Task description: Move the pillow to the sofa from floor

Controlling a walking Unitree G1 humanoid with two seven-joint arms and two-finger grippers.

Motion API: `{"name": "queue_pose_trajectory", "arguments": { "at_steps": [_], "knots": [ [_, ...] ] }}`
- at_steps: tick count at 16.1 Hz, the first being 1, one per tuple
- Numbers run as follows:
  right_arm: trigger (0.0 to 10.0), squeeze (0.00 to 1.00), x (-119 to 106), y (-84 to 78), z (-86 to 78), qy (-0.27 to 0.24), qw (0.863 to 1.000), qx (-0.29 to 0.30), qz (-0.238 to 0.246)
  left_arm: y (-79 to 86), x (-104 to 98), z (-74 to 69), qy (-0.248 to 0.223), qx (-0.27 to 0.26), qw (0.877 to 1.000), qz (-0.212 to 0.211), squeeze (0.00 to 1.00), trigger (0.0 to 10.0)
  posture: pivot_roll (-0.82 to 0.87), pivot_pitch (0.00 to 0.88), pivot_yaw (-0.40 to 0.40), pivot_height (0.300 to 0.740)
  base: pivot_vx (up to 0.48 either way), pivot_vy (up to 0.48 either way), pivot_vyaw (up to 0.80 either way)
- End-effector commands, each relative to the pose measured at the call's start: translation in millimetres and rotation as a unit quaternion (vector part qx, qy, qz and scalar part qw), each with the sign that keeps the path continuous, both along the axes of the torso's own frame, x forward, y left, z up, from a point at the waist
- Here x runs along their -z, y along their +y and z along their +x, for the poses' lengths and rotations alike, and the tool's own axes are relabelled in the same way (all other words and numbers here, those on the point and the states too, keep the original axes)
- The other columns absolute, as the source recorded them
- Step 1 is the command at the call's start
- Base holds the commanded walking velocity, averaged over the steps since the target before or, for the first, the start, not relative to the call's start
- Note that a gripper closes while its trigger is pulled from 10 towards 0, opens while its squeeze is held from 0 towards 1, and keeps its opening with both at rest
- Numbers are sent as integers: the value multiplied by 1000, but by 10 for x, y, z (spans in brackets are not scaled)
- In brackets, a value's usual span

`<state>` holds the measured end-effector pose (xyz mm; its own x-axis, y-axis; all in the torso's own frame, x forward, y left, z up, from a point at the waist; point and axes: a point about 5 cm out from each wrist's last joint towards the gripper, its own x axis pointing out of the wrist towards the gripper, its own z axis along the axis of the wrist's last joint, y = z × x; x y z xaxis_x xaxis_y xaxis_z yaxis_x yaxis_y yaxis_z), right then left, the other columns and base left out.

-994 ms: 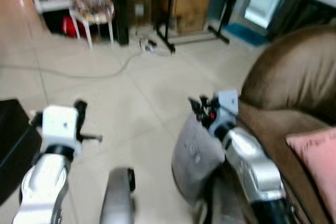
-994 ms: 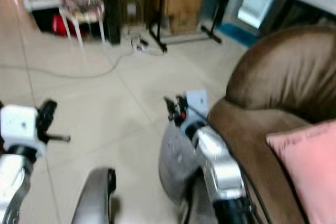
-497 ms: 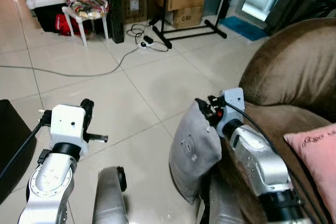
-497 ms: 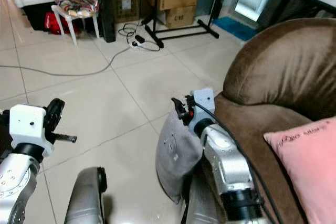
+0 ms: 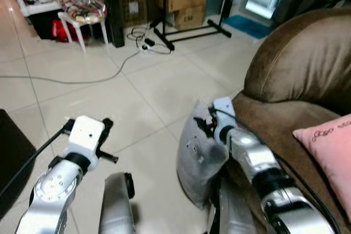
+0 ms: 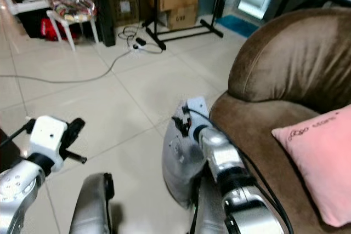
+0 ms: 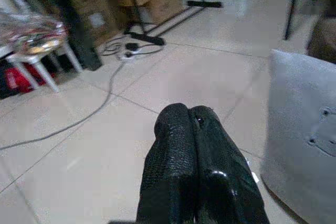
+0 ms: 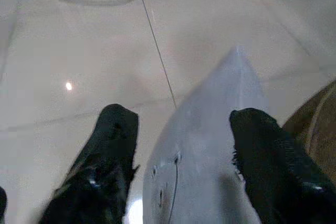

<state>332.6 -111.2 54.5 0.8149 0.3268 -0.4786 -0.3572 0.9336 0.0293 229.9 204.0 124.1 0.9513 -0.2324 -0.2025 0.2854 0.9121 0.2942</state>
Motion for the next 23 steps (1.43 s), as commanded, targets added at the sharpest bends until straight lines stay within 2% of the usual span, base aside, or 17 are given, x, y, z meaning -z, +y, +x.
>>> {"name": "queue_pose_trajectory", "arguments": {
  "at_steps": [1, 4, 5, 6, 9, 10, 12, 13, 14, 17, 18, 20, 21, 22, 23],
  "knots": [
    [10000, 1000, 39, -36, 21, 7, 1000, 17, -12, -26, 35, -11, 17, 19, 1000, 1, 0, 10000, 1, 0, -37, 511, 0, 0, 0],
    [10000, 1000, 140, -93, 42, 35, 997, 68, -31, -39, 45, -84, 39, 49, 998, 1, 0, 10000, 21, 0, -39, 511, 0, 0, 0],
    [10000, 1000, 184, -149, 36, 46, 993, 104, -30, -52, 37, -176, 55, 70, 996, -10, 0, 10000, 30, 0, -38, 511, 0, 0, 0],
    [10000, 1000, 196, -162, 32, 48, 992, 115, -22, -58, 33, -222, 64, 78, 995, -16, 0, 10000, 39, 3, -38, 511, 0, 0, 0],
    [10000, 1000, 307, -149, -41, 82, 989, 119, -24, -44, 91, -408, 117, 114, 986, -29, 0, 10000, 56, 52, -28, 511, 0, 0, 0],
    [10000, 1000, 369, -115, -91, 103, 988, 117, -18, -16, 124, -520, 142, 128, 981, -26, 0, 10000, 58, 62, -25, 511, 0, 0, 0],
    [10000, 1000, 431, -63, -145, 118, 986, 120, -7, 63, 122, -635, 159, 122, 980, -18, 0, 10000, 73, 85, -24, 511, 0, 0, 0],
    [10000, 0, 459, -50, -169, 109, 986, 121, -34, 131, 101, -668, 160, 107, 981, -10, 0, 10000, 87, 95, -26, 511, 0, 0, 0],
    [10000, 0, 469, -47, -178, 100, 986, 121, -55, 163, 81, -682, 159, 100, 982, -7, 0, 10000, 93, 100, -27, 511, 0, 0, 0],
    [10000, 0, 458, -33, -170, 80, 983, 144, -79, 231, 15, -785, 173, 101, 980, 3, 0, 10000, 120, 127, -24, 511, 0, 0, 0],
    [10000, 0, 473, -27, -184, 78, 982, 137, -107, 252, 3, -840, 179, 101, 979, 6, 0, 10000, 124, 134, -23, 511, 0, 0, 0],
    [10000, 0, 485, -29, -196, 74, 980, 129, -131, 246, -16, -870, 182, 102, 978, 7, 0, 10000, 125, 136, -21, 511, 0, 0, 0],
    [7882, 0, 489, -23, -200, 75, 980, 127, -133, 235, -22, -885, 186, 105, 977, 4, 0, 10000, 126, 138, -20, 511, 0, 0, 0],
    [3255, 0, 492, 1, -204, 79, 982, 120, -125, 221, -24, -906, 194, 113, 974, 0, 0, 10000, 127, 139, -20, 511, 0, 0, 0],
    [0, 0, 494, 40, -208, 83, 983, 114, -114, 212, -25, -941, 204, 122, 971, -3, 0, 10000, 125, 142, -21, 511, 0, 0, 0]
  ]
}}
